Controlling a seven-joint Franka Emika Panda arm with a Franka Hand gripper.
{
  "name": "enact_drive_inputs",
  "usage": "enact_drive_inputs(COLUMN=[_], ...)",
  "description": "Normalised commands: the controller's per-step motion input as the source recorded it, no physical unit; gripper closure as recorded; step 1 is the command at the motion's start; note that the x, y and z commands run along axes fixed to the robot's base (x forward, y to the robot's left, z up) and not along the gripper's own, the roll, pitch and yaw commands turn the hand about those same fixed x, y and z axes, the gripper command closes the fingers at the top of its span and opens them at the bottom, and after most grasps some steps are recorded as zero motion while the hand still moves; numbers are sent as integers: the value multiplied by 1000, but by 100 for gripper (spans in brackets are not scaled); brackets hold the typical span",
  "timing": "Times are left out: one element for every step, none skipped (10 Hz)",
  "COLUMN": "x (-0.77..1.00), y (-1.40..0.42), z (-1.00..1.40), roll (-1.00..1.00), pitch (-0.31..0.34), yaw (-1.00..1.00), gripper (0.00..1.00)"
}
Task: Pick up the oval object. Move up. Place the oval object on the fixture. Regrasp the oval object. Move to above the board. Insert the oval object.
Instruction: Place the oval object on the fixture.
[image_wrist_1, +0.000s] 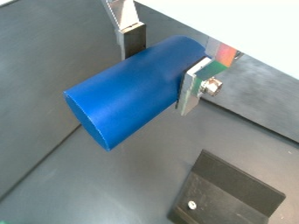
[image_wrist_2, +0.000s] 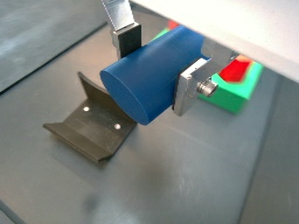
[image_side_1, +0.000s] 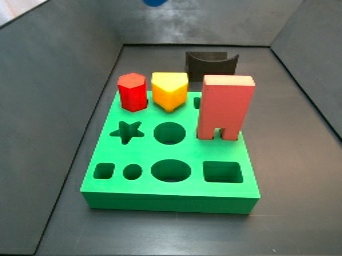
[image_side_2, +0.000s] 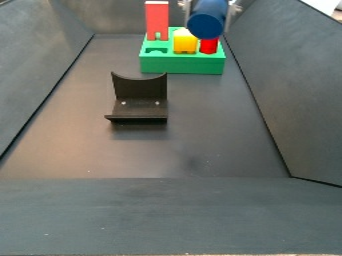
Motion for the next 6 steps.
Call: enact_drive_inputs(x=[1000,1000,1000,1000,1000,920], y=[-244,-199,-174,-127,-99,-57], z=[27,26,21,19,19,12], roll=[-213,-160,-128,-102,-93,-83], pitch=[264,239,224,194,175,163], yaw=[700,473,355,196,124,65], gripper=[100,100,100,100,100,100])
